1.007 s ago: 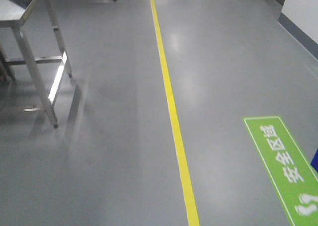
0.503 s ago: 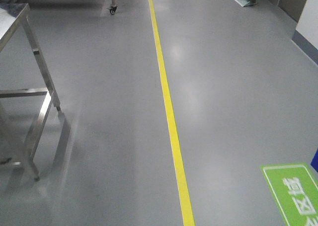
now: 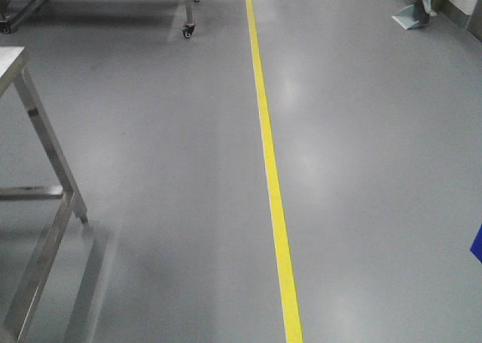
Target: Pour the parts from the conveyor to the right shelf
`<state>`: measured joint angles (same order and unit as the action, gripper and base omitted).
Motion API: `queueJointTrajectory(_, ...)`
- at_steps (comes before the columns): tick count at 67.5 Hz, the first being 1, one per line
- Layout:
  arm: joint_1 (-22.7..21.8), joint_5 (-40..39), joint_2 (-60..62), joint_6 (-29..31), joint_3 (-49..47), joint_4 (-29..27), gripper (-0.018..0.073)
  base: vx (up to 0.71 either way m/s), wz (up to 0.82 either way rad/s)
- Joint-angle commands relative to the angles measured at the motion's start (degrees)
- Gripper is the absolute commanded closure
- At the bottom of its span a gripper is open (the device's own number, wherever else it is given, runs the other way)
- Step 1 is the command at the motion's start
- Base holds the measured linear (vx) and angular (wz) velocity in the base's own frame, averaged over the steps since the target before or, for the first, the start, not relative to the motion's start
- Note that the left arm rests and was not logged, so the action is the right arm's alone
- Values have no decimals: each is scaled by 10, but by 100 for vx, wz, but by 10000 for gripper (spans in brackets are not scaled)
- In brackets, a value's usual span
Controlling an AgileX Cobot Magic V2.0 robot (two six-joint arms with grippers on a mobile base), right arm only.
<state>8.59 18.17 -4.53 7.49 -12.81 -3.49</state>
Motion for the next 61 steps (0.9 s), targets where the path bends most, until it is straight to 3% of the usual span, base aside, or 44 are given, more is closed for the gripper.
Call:
queueJointTrajectory(1, -1, -44, -7, 5, -15, 1, 565, 80, 12)
queueJointTrajectory(61, -1, -44, -7, 5, -15, 1, 565, 78, 6)
